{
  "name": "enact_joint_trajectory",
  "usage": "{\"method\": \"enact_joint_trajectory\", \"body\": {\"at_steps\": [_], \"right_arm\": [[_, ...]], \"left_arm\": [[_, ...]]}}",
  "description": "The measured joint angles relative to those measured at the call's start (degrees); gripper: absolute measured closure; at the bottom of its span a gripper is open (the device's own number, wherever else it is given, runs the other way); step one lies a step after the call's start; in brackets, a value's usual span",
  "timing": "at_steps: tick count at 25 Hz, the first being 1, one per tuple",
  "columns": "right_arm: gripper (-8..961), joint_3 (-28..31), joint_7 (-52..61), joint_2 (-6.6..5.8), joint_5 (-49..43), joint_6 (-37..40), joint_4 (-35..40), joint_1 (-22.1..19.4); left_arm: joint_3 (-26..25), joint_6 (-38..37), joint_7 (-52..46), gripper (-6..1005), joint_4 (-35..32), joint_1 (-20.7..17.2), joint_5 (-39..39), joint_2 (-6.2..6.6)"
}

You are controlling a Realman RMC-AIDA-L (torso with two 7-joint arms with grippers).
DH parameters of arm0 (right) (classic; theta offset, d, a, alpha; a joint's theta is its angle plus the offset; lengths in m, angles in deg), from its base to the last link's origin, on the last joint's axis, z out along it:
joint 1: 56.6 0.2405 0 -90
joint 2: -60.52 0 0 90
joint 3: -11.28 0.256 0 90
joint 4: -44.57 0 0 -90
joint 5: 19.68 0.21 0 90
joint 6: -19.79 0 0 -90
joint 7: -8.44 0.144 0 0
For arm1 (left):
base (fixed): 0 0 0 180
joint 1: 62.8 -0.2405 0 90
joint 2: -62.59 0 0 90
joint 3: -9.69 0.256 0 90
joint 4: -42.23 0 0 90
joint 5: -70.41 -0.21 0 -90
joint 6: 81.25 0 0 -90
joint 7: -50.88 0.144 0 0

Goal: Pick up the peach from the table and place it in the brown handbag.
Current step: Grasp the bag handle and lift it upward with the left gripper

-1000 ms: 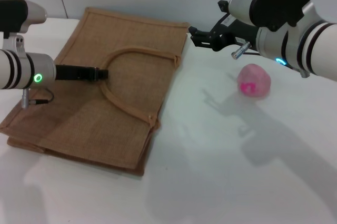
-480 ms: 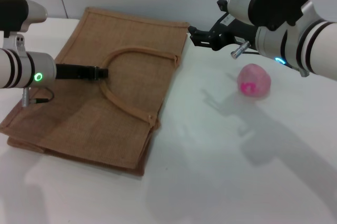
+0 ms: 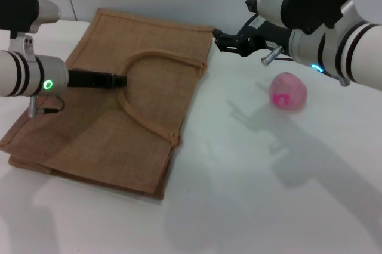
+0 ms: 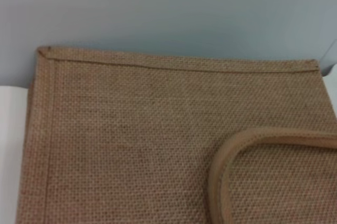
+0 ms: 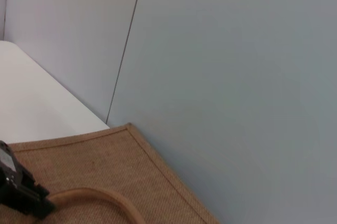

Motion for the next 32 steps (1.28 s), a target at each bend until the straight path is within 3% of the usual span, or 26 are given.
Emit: {"method": "enact_joint_trajectory", "body": {"at_steps": [32], "right_arm": [[83,-0.09,0.0,-0.09,0.03,-0.48,-0.05,0.14]], "left_arm": [[-0.1,-3.78,0.49,840,1.97,1.17,-0.9,-0.36]]}}
